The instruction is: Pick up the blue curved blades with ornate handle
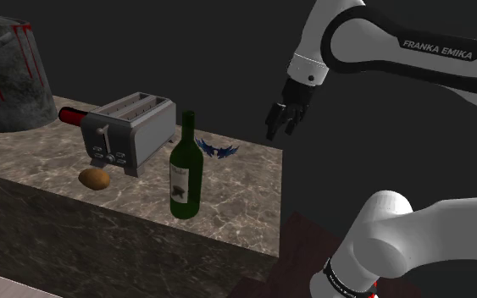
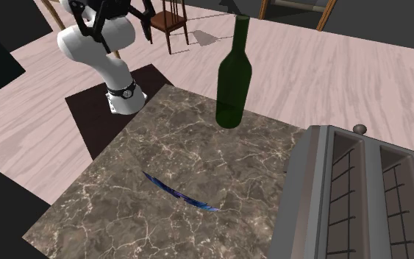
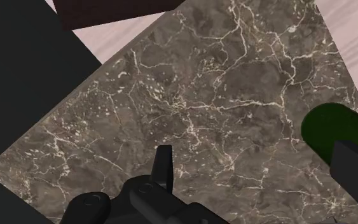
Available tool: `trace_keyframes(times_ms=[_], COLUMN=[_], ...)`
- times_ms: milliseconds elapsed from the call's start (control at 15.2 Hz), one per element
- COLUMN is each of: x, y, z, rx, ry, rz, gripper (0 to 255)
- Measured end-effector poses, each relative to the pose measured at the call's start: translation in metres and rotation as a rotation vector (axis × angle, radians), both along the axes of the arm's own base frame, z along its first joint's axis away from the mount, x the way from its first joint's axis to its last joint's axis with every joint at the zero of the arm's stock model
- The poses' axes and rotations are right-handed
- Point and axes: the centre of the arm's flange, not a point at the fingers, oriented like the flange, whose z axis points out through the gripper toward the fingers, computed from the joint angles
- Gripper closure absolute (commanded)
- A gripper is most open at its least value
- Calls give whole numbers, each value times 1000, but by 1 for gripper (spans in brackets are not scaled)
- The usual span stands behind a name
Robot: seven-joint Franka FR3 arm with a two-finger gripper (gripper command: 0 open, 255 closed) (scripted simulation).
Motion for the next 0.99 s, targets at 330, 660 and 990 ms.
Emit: trace_keyframes(times_ms=[330,660,990], x=[34,95,155], y=[-15,-37,-52], z=[-18,-50,-81], rx=[-10,-28,-47], ry=[23,59,95], rz=[67,179,292], gripper=[0,0,0])
